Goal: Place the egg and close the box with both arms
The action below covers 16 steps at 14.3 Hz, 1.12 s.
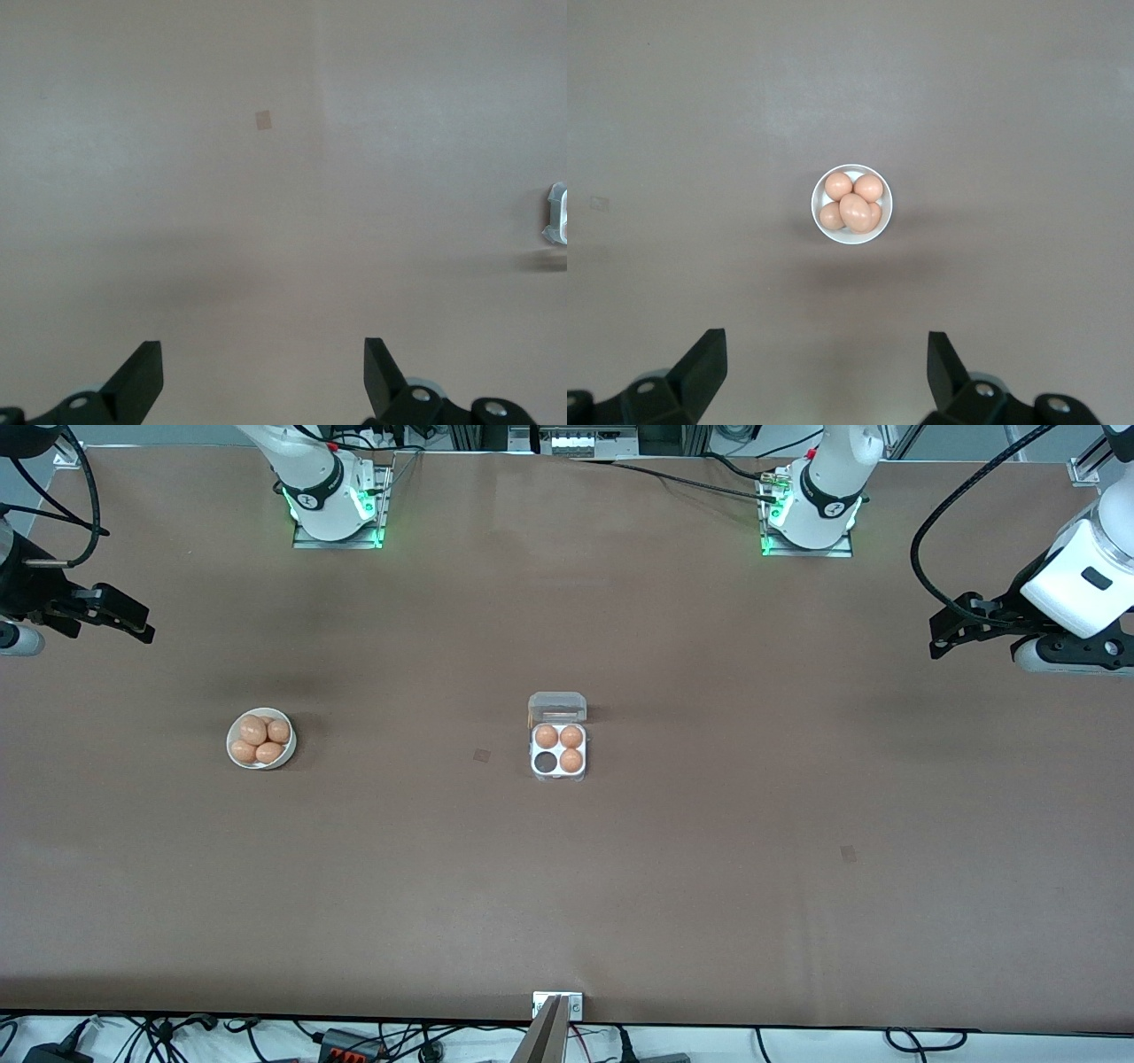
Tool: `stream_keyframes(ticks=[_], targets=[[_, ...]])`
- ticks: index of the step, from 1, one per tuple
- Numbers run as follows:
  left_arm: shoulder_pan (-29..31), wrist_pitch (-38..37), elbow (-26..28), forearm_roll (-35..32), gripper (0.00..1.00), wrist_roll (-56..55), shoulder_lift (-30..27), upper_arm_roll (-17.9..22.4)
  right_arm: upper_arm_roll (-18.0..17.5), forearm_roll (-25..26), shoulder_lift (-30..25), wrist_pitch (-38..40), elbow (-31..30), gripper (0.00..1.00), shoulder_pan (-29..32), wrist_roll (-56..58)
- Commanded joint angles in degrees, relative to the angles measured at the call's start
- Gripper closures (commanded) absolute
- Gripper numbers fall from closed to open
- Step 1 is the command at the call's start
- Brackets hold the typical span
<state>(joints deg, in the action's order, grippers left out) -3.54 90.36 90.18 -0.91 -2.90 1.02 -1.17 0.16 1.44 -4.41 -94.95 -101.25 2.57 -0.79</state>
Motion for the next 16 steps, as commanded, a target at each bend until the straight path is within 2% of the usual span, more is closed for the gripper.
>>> stream_keyframes(ticks=[1,6,11,16], targets=[[-0.77,-1.05,0.34,-0.50,0.00,0.97,-0.58,0.81,-0.25,-0.39,-1.39,0.81,-0.43,0.00,0.42,1.14],[-0.68,-1.67,0.17,-0.41,0.00,0.79,-0.58,0.73,-0.34,-0.13,0.35,-0.15,-0.35,0.00,0.33,1.05],[-0.68,-1.59,0.25,-0.32,0.00,0.70,-0.58,0.99,-0.34,-0.12,8.44,-7.00,-2.71,0.00,0.33,1.05],[-0.68,-1.85,0.17,-0.32,0.00,0.70,-0.49,1.17,-0.16,0.23,16.96,-8.58,-2.63,0.00,1.38,1.05]])
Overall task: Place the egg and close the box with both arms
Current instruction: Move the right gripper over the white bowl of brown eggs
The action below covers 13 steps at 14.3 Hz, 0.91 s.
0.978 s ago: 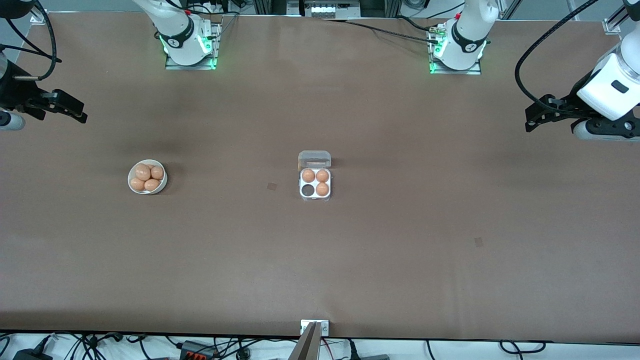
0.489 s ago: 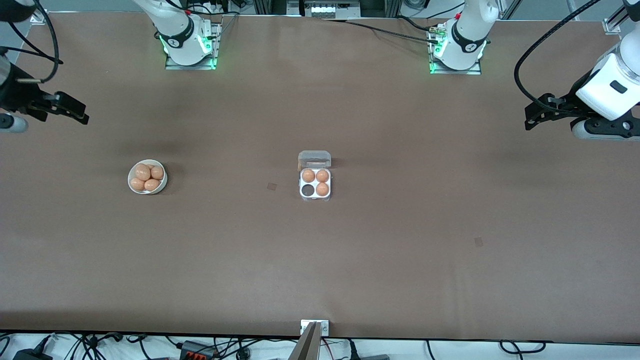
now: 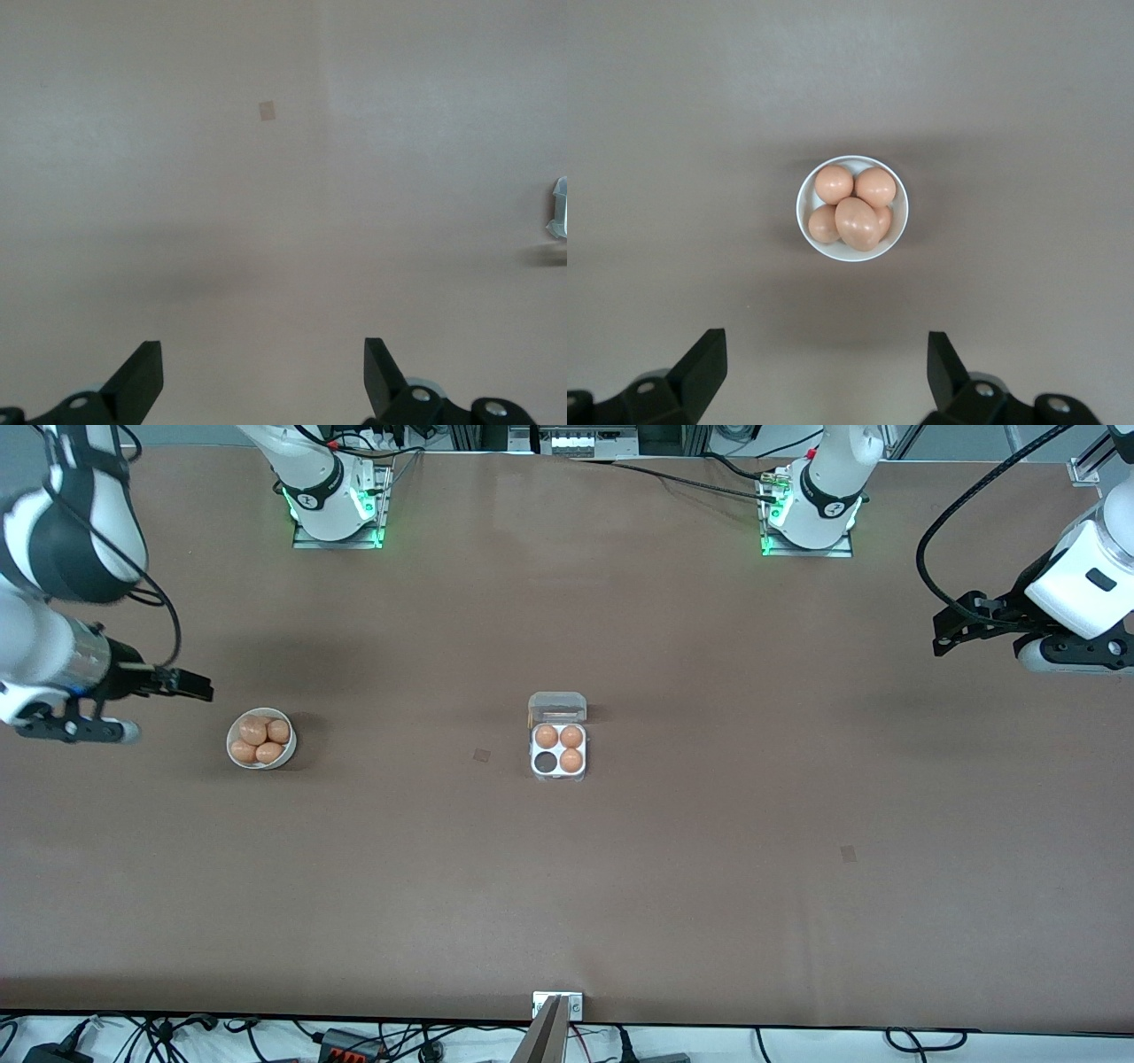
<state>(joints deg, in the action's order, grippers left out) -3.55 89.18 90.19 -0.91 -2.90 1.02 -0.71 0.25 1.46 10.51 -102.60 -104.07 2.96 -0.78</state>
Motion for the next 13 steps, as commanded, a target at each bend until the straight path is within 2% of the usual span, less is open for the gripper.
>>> stream_keyframes(ticks=[1,6,10,13], targets=[[-0.67,-0.59,0.17,-0.32,0.00,0.70,-0.49,0.80,-0.16,0.21,3.45,-1.55,0.18,0.00,1.08,0.96],[-0.06,-0.68,0.34,-0.32,0.00,0.70,-0.49,0.80,-0.25,-1.98,11.45,-6.11,0.53,0.00,3.19,0.25],[0.21,-0.68,0.25,-0.23,0.00,0.79,-0.49,0.80,-0.16,-10.94,14.18,-6.39,0.53,0.00,6.70,1.04],[0.29,-0.59,0.25,0.12,0.00,0.70,-0.23,0.80,-0.25,-11.40,16.11,-5.68,0.27,0.00,7.50,1.13]])
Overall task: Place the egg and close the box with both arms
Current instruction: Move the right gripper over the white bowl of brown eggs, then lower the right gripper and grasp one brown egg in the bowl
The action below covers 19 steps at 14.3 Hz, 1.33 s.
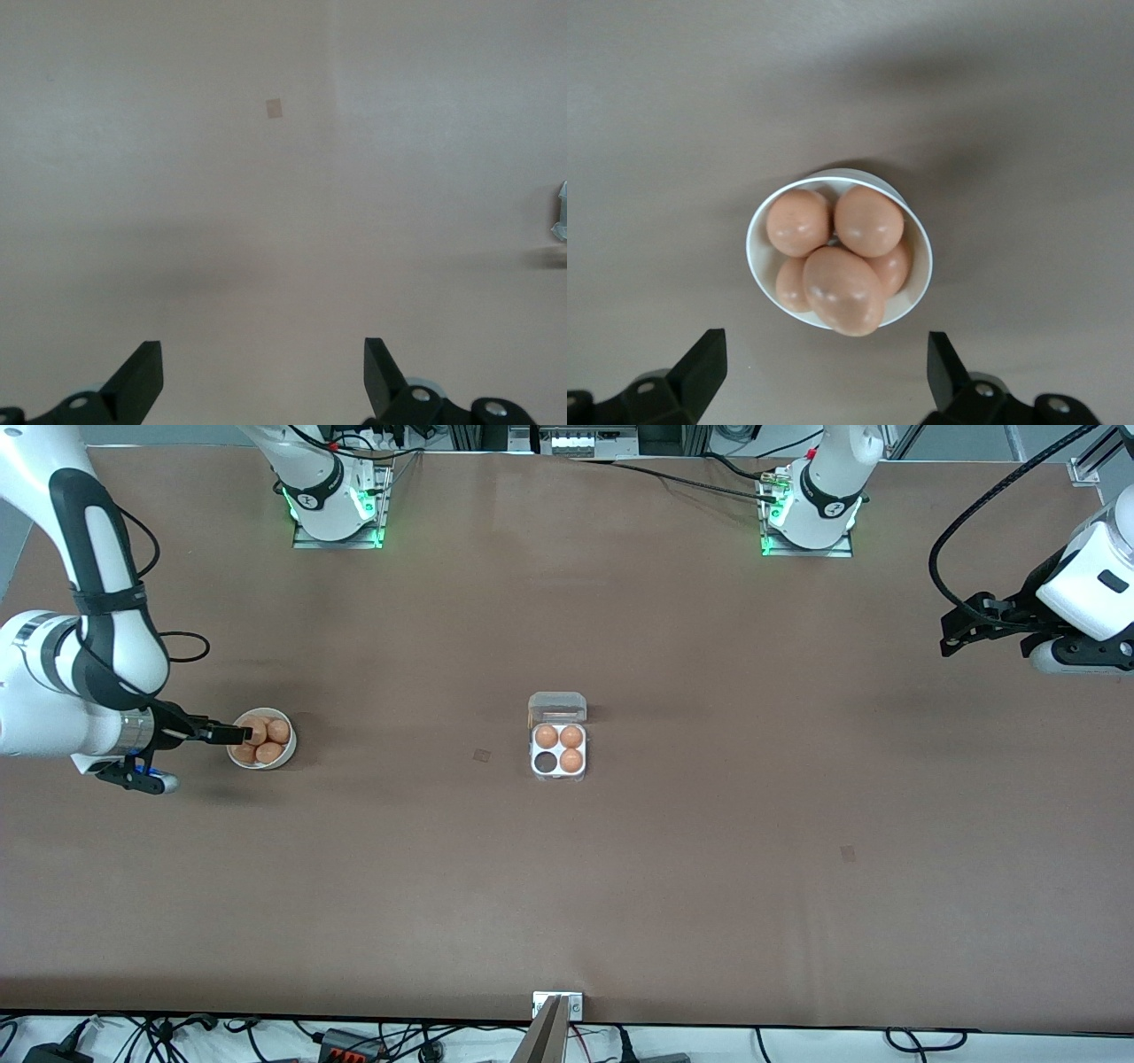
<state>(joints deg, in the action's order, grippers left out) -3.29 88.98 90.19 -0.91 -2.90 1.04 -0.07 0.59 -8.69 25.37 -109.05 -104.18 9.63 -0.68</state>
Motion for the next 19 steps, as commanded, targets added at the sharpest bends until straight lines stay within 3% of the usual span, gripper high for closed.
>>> stream_keyframes(ticks=[1,10,14,15,17,19], targets=[[-0.05,-0.38,0.25,0.12,0.00,0.71,-0.25,0.16,-0.59,-1.24,1.87,0.94,0.20,0.00,0.57,1.03],[-0.05,-0.30,0.08,0.21,0.00,0.71,-0.16,-0.37,-0.68,-1.50,4.69,2.17,0.29,0.00,0.91,0.95],[-0.05,-0.38,0.08,0.21,0.00,0.71,-0.25,-0.46,-0.68,-2.12,4.69,3.22,0.55,0.08,0.91,1.12],[-0.05,-0.47,0.08,0.21,0.00,0.71,-0.25,-0.46,-0.68,-2.12,4.69,3.23,0.55,0.16,1.00,1.99],[-0.05,-0.38,0.08,0.21,0.00,0.71,-0.16,-0.46,-0.68,-2.20,4.86,2.96,0.81,0.21,1.44,3.49],[-0.05,-0.30,0.08,0.21,0.00,0.71,-0.16,-0.46,-0.68,-2.20,5.56,2.61,0.90,0.22,1.70,3.76]])
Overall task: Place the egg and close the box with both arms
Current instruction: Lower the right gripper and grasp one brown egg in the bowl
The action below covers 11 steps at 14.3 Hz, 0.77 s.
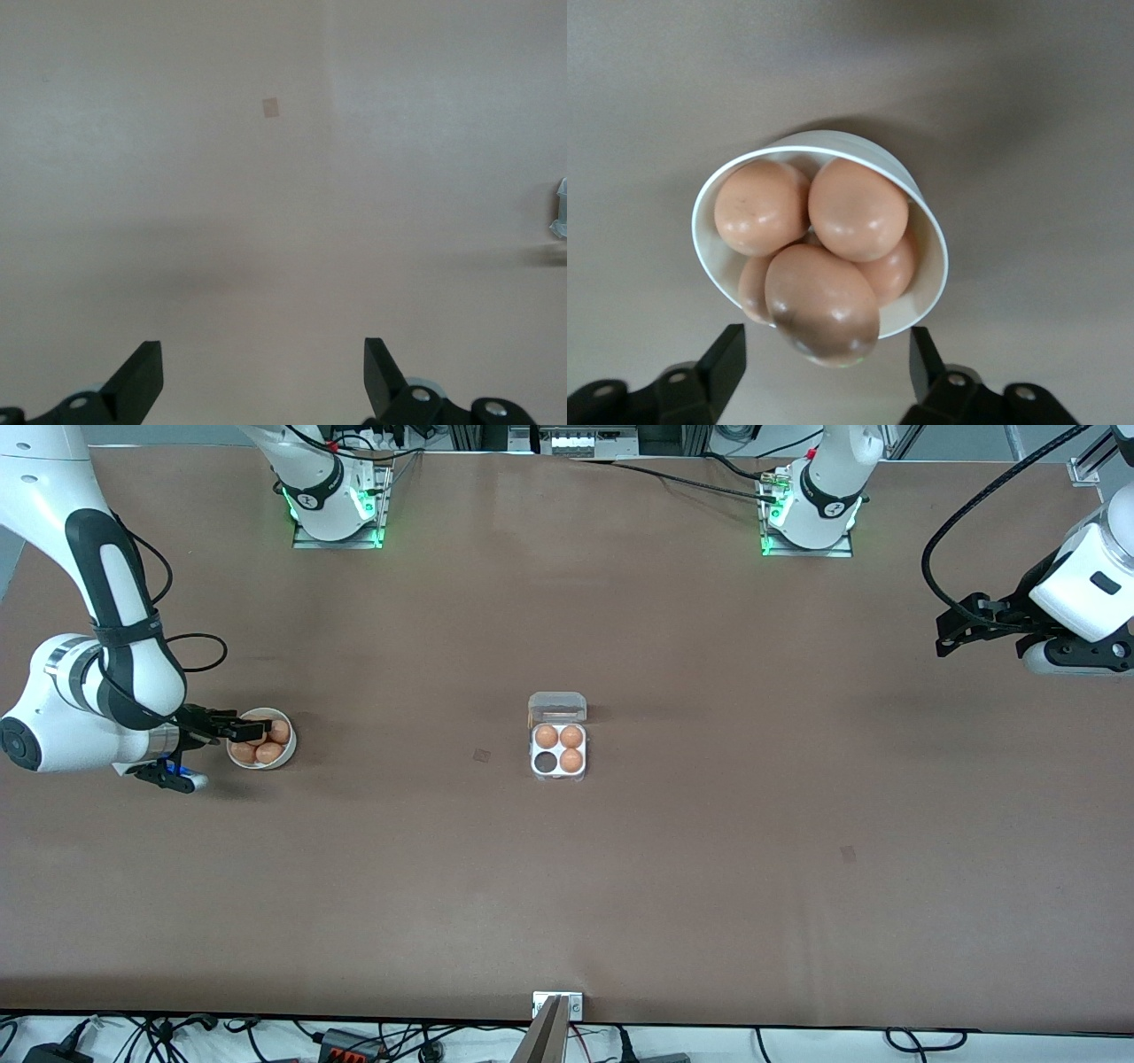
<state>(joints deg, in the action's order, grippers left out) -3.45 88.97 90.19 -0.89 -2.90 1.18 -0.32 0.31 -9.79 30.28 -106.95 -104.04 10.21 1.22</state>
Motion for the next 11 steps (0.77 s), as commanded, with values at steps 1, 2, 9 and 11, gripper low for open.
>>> stream_keyframes(ticks=[1,2,9,11], targets=[[0.11,-0.21,-0.02,0.18,0.00,0.79,-0.30,-0.20,-0.40,-1.11,0.66,0.51,1.03,0.22,1.13,1.95],[0.02,-0.20,-0.11,0.18,0.00,0.71,-0.30,-0.29,-0.40,-1.11,0.75,0.51,1.03,0.22,1.13,1.95],[-0.42,-0.29,-0.19,0.18,0.00,0.71,-0.39,-0.29,-0.40,-1.11,1.54,0.69,1.82,0.34,0.95,2.91],[-0.42,-0.29,-0.19,0.18,0.00,0.71,-0.39,-0.29,-0.40,-1.11,1.80,0.69,1.91,0.42,0.95,2.91]])
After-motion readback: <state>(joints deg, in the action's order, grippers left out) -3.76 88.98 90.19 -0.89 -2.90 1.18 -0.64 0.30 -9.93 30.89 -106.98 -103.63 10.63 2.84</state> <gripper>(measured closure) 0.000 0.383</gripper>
